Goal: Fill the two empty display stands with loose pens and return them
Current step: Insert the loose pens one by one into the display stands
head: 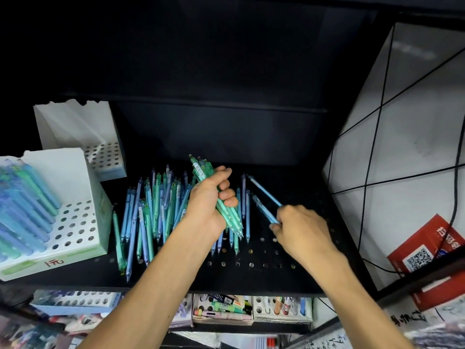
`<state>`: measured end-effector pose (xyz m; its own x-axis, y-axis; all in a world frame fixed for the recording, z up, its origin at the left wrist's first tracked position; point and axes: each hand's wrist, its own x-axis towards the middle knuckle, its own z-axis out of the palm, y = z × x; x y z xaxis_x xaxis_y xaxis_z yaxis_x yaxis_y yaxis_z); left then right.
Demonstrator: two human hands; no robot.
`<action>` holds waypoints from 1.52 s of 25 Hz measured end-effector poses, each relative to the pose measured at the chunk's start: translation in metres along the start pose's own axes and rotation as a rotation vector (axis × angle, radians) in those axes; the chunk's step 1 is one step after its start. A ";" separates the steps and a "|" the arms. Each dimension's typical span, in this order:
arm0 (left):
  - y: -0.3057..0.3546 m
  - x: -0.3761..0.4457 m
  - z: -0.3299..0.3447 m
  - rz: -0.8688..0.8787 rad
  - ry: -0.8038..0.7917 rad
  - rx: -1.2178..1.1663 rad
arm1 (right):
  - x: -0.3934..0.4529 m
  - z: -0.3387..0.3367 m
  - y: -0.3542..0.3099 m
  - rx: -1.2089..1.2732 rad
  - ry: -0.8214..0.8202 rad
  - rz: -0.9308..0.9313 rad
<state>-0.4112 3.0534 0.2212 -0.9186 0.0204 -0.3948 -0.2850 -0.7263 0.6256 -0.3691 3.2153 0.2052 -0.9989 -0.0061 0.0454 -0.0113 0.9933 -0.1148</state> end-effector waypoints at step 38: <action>0.028 -0.025 -0.030 0.025 0.074 0.076 | 0.044 0.002 -0.036 0.093 -0.175 0.079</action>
<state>-0.3881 3.0125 0.2284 -0.9035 -0.0499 -0.4256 -0.2849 -0.6719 0.6836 -0.4131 3.1791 0.2092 -0.9893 0.0434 -0.1391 0.0714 0.9766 -0.2026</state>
